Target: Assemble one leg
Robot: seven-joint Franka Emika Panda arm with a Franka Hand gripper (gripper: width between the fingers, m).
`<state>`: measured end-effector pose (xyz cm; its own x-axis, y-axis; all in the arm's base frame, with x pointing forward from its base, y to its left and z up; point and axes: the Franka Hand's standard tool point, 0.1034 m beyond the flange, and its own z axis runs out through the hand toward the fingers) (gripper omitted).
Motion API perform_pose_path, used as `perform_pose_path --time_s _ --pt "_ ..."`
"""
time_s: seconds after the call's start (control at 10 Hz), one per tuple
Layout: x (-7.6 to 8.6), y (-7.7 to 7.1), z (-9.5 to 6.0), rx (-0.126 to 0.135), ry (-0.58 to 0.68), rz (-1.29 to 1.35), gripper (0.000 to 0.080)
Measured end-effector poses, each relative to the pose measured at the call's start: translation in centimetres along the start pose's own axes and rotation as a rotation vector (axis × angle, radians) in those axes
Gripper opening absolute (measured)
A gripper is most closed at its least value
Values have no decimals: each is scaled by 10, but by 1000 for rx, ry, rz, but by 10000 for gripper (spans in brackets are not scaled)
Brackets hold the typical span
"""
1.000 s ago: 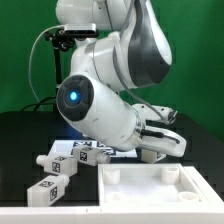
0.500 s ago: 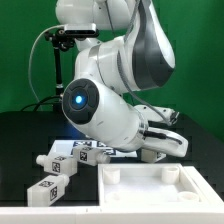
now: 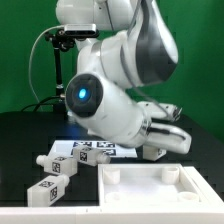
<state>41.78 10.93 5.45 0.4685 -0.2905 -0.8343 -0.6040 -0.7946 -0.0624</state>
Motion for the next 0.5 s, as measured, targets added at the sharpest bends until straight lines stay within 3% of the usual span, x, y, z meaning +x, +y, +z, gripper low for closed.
perform_pose_path --time_s 0.1,0.2,0.5 --pt "-14 -8 -19 0 7 -28 282" --pt "-16 -16 -34 4 30 -49 282" --pt "-16 -20 -33 -3 48 -59 282"
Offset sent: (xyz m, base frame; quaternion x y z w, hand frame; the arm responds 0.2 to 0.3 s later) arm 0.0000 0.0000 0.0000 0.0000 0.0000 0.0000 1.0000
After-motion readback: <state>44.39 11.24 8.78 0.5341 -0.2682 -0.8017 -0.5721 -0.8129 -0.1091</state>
